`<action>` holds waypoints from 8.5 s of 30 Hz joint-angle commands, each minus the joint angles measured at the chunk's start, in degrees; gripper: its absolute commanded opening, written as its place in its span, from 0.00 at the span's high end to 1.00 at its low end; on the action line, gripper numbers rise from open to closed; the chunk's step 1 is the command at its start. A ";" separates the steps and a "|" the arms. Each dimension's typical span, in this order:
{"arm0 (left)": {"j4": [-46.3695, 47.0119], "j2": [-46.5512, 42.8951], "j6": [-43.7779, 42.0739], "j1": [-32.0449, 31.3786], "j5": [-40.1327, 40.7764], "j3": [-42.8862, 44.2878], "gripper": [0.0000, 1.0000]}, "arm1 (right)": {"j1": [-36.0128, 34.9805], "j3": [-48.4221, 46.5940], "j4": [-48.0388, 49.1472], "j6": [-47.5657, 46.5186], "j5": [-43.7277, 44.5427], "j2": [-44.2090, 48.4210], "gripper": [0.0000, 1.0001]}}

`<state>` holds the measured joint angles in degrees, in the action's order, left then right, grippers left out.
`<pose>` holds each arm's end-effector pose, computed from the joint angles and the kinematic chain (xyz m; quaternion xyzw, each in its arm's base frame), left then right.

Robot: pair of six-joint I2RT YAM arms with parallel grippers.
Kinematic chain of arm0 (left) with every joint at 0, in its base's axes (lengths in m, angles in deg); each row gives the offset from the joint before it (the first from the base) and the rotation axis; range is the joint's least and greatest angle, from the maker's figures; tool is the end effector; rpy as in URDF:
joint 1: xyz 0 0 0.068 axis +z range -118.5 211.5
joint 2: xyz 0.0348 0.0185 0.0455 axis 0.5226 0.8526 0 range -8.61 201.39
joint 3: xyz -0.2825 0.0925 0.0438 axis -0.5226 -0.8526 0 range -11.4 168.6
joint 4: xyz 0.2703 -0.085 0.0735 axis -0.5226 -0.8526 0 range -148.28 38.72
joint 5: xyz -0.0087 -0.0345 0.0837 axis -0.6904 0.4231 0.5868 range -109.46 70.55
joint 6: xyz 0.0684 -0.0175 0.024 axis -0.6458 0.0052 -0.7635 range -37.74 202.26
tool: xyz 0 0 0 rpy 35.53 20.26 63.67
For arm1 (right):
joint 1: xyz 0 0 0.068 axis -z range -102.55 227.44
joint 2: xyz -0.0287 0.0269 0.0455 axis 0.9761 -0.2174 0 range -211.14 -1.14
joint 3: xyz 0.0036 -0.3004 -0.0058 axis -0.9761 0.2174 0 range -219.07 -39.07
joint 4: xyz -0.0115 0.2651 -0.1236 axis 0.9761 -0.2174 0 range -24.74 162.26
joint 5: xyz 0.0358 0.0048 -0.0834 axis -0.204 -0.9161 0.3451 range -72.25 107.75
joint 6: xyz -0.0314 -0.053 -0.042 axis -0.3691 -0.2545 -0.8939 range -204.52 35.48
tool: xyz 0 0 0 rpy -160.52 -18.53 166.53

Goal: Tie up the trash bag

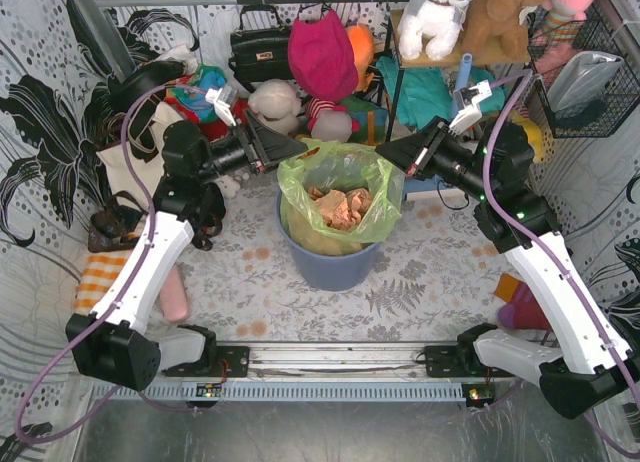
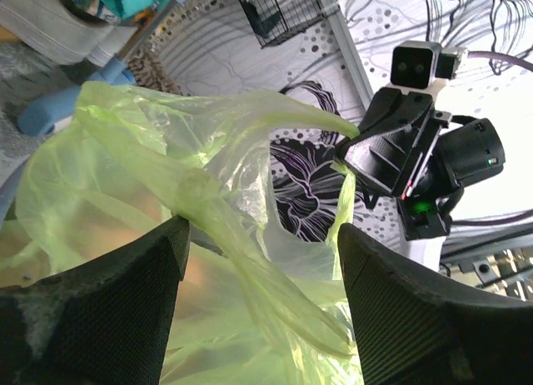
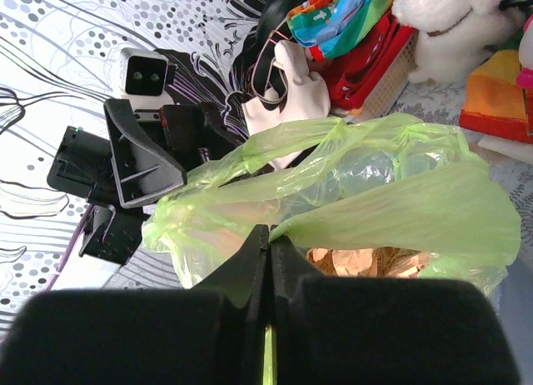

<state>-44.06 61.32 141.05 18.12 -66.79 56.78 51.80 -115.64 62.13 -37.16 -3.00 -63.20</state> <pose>0.2961 -0.1178 0.4508 0.0363 0.6830 -0.6174 0.3887 0.2332 0.1366 0.5098 -0.0038 0.6814 0.5277 0.5073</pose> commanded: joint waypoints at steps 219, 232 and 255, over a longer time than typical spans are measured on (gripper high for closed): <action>-50.82 -0.10 -44.82 -26.69 58.66 45.90 0.25 | -0.09 -49.29 -38.22 -25.98 35.26 -15.77 0.63; -49.74 -2.70 -43.26 -26.70 57.37 43.54 0.24 | -0.09 -34.44 -30.89 -14.36 28.41 -2.89 0.22; -25.71 -4.89 -33.79 -23.90 34.39 28.94 0.18 | -0.08 -8.58 12.33 -1.21 -3.56 2.78 0.20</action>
<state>-74.92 54.83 106.14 -8.02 -27.25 85.24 51.75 -118.94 62.61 -40.31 2.33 -57.91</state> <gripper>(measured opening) 0.820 0.826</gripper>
